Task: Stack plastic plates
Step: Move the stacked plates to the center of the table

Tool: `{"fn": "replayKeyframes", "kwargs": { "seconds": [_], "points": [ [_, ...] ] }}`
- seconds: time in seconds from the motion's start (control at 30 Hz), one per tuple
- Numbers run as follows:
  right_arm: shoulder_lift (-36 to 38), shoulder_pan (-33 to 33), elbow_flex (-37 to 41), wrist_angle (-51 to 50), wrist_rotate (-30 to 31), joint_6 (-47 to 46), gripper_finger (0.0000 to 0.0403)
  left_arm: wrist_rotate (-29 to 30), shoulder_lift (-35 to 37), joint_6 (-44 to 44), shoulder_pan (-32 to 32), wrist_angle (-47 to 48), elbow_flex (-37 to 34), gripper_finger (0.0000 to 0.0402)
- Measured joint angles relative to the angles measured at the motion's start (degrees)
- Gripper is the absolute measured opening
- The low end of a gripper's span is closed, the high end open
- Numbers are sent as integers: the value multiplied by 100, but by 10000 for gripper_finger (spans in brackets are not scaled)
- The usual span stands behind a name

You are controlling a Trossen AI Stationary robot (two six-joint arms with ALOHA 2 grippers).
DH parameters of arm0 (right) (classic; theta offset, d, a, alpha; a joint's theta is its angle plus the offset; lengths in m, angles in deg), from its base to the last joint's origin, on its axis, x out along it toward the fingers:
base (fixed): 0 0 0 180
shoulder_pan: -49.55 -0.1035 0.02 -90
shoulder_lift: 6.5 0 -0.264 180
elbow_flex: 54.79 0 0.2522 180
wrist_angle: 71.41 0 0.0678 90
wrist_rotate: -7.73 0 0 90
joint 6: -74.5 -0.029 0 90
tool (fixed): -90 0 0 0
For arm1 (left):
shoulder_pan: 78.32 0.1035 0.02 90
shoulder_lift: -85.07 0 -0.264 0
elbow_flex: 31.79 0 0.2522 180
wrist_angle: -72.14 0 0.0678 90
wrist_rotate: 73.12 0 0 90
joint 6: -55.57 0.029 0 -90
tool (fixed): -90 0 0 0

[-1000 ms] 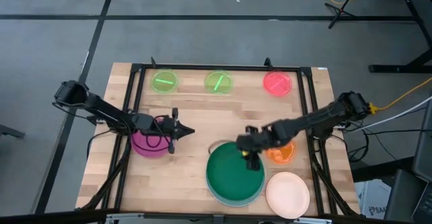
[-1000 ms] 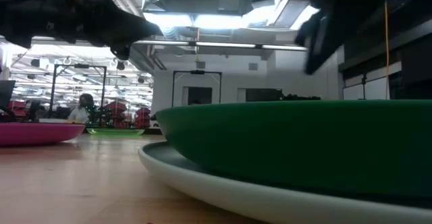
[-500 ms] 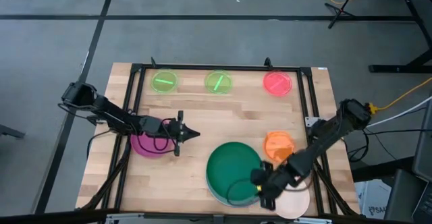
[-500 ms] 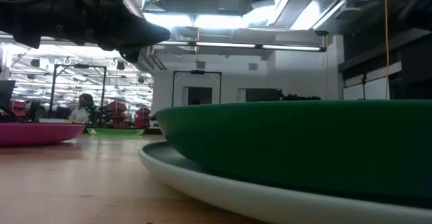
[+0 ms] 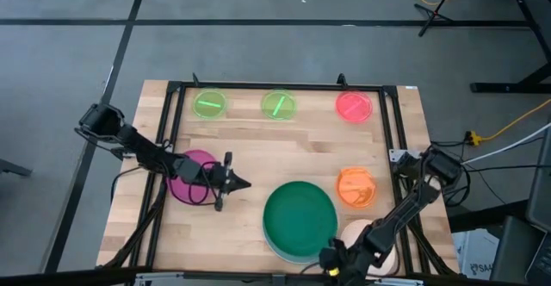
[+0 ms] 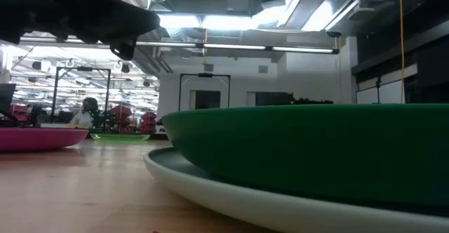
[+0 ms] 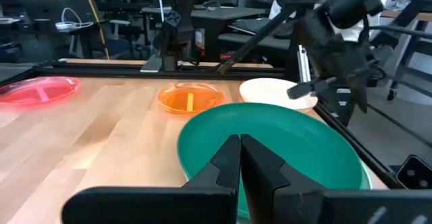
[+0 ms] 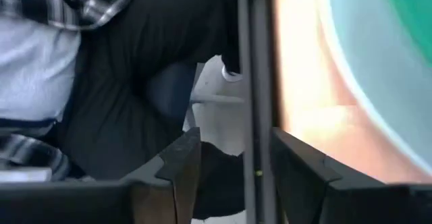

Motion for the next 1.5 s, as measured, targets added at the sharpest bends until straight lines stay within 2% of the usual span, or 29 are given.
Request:
{"fn": "replayKeyframes", "kwargs": {
  "seconds": [0.27,0.5,0.6,0.73,1.03,1.37,1.5],
  "points": [
    [-99,-7,-25,-215,591,571,165,291,0,-7,-226,-1,0,6],
    [-99,-7,-23,-672,377,617,165,319,0,-151,-248,7,0,6],
    [-99,0,-23,-673,521,858,165,312,0,-151,-248,11,0,6],
    [-99,145,-23,-680,807,1044,165,310,0,-153,-248,13,-2,6],
    [-95,630,-23,-1094,989,1053,165,303,0,-407,-276,2,-4,6],
    [-95,1266,-23,-1189,953,1618,165,303,0,-402,-276,2,-4,6],
    [-57,1505,-21,-1229,558,1649,165,303,0,-403,-276,2,-4,6]
  ]
}}
